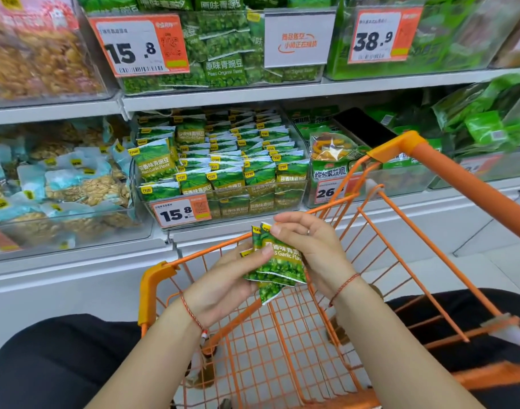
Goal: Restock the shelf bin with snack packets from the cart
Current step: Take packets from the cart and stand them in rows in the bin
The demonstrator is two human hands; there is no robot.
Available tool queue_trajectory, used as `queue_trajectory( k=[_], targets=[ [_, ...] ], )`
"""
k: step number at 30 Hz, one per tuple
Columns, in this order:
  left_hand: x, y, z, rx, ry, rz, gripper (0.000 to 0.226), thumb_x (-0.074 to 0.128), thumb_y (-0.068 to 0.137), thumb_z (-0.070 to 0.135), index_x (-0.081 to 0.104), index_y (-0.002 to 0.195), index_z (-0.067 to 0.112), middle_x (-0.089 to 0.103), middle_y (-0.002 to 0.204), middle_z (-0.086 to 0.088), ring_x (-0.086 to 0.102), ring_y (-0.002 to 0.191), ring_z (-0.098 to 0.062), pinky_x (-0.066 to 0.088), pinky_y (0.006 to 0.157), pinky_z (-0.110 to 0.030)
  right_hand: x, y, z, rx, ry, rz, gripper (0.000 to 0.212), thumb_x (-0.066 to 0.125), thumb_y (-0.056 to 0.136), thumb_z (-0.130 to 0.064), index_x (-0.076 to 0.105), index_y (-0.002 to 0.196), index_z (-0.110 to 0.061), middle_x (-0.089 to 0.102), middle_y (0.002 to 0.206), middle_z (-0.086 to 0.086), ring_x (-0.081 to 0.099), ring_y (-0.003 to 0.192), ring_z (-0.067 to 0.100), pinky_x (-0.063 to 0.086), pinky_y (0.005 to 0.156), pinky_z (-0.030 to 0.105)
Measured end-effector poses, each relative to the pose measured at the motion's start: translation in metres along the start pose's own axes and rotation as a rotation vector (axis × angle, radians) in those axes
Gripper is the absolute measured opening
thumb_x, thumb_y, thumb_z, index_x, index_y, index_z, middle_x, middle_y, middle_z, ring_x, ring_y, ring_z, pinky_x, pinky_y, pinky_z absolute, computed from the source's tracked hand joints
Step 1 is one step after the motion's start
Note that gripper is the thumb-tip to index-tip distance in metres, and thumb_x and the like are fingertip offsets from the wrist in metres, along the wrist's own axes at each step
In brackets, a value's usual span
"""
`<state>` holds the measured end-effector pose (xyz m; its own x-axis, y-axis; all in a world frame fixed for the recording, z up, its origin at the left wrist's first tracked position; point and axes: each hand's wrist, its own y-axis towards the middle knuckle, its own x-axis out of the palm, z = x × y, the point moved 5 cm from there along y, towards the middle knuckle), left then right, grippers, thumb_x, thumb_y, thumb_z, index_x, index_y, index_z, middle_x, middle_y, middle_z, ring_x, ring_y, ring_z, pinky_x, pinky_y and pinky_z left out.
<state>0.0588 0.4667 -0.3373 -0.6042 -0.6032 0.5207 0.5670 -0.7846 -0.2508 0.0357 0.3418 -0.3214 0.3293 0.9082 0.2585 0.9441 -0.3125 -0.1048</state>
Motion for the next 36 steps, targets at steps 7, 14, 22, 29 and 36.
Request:
queue_trajectory(
  k=[7,14,22,29,36],
  targets=[
    [-0.004,-0.002,0.0,-0.088,-0.091,-0.129,0.064,0.087,0.064,0.023,0.064,0.118,-0.003,0.055,0.129,-0.027,0.057,0.118,-0.034,0.047,0.101,-0.04,0.004,-0.004,-0.006,0.054,-0.031,-0.144,0.029,0.073,0.065,-0.013,0.068,0.093,-0.01,0.07,0.071,0.003,0.068,0.067,0.013,0.054,0.061,0.024],
    [-0.02,0.003,-0.005,-0.087,-0.111,0.04,0.039,0.067,0.082,0.029,0.069,0.113,0.005,0.057,0.128,-0.024,0.055,0.118,-0.036,0.043,0.102,-0.048,-0.002,-0.002,-0.002,0.012,-0.13,-0.065,0.017,0.071,0.077,0.0,0.069,0.091,-0.01,0.069,0.068,0.003,0.068,0.067,0.011,0.054,0.062,0.023],
    [-0.025,0.003,-0.008,-0.054,-0.136,0.205,0.028,0.054,0.084,0.024,0.068,0.104,0.011,0.07,0.099,-0.01,0.065,0.087,-0.021,0.053,0.079,-0.036,0.0,0.001,0.004,0.03,-0.095,-0.016,0.017,0.071,0.077,-0.002,0.068,0.091,-0.01,0.07,0.071,0.005,0.068,0.069,0.015,0.053,0.065,0.026],
    [-0.032,0.0,0.006,0.123,0.083,0.394,0.025,0.04,0.1,0.012,0.063,0.11,0.014,0.071,0.105,-0.001,0.07,0.086,-0.011,0.057,0.073,-0.022,0.008,-0.003,0.011,0.147,-0.084,-0.101,0.016,0.069,0.077,0.001,0.067,0.09,-0.008,0.07,0.068,0.002,0.067,0.064,0.014,0.056,0.063,0.025],
    [-0.031,-0.001,0.01,0.148,0.021,0.349,0.032,0.052,0.092,0.018,0.055,0.123,0.01,0.069,0.111,-0.002,0.066,0.102,-0.011,0.055,0.084,-0.021,0.008,-0.005,0.013,0.12,-0.076,0.005,0.011,0.07,0.076,0.002,0.067,0.083,-0.007,0.071,0.067,0.004,0.066,0.063,0.017,0.056,0.061,0.026]
  ],
)
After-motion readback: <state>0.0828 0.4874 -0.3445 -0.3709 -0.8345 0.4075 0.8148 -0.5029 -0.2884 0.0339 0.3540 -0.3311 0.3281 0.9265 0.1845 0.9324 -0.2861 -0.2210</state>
